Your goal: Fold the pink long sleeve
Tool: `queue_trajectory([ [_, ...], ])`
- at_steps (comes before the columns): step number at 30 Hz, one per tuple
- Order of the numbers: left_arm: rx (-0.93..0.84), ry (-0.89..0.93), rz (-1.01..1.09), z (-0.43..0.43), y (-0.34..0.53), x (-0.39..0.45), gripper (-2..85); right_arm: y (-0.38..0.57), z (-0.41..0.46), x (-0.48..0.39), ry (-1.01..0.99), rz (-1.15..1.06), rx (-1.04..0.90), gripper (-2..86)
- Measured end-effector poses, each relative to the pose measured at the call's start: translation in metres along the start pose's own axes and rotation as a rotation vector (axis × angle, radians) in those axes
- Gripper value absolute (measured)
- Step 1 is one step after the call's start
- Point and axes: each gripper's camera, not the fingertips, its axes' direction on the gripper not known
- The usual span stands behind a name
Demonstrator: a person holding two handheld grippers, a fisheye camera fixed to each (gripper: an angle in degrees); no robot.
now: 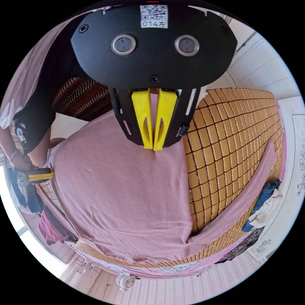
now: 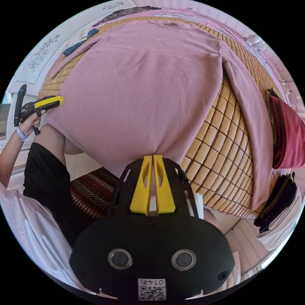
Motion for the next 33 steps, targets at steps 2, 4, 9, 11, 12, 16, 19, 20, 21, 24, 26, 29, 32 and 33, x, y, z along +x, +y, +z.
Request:
queue_trajectory([
  [2, 0.077, 0.000, -0.029, 0.002, 0.012, 0.001, -0.9, 0.023, 0.002, -0.002, 0.022, 0.031, 0.075, -0.6],
  [4, 0.153, 0.024, -0.055, 0.004, 0.024, -0.001, -0.9, 0.039, 0.004, -0.004, 0.045, 0.050, 0.132, -0.5],
  [9, 0.268, 0.127, -0.199, -0.019, 0.058, -0.001, 0.8, 0.096, -0.011, 0.007, 0.008, 0.188, 0.255, 2.7],
  [11, 0.331, 0.080, -0.222, -0.034, 0.073, 0.004, 5.2, 0.135, -0.018, 0.016, -0.028, 0.297, 0.333, 9.1],
  [12, 0.332, 0.014, -0.229, -0.039, 0.080, 0.007, 6.0, 0.143, -0.017, 0.018, -0.032, 0.316, 0.333, 10.8],
  [16, 0.312, -0.075, -0.265, -0.036, 0.092, 0.012, 8.5, 0.173, -0.004, 0.019, -0.099, 0.359, 0.311, 13.1],
  [19, 0.257, -0.037, -0.332, -0.027, 0.085, 0.007, 9.3, 0.179, 0.001, 0.014, -0.090, 0.357, 0.300, 13.0],
  [20, 0.209, -0.043, -0.343, -0.020, 0.080, 0.007, 9.4, 0.178, 0.008, 0.013, -0.074, 0.360, 0.258, 13.0],
  [21, 0.152, -0.041, -0.348, -0.012, 0.075, 0.008, 9.6, 0.177, 0.012, 0.012, -0.076, 0.356, 0.230, 12.9],
  [24, 0.025, -0.035, -0.353, 0.005, 0.064, 0.009, 10.0, 0.169, 0.031, 0.010, -0.100, 0.320, 0.092, 11.3],
  [26, 0.000, -0.041, -0.350, 0.009, 0.059, 0.012, 9.9, 0.167, 0.039, 0.011, -0.101, 0.332, 0.056, 8.3],
  [29, -0.015, -0.045, -0.361, 0.013, 0.054, 0.014, 9.5, 0.170, 0.040, 0.014, -0.149, 0.347, 0.078, 4.0],
  [32, -0.015, -0.020, -0.388, 0.014, 0.054, 0.012, 6.1, 0.175, 0.036, 0.012, -0.147, 0.364, 0.104, 1.9],
  [33, -0.014, 0.007, -0.379, 0.014, 0.054, 0.012, 4.7, 0.177, 0.034, 0.010, -0.129, 0.368, 0.114, 1.8],
])
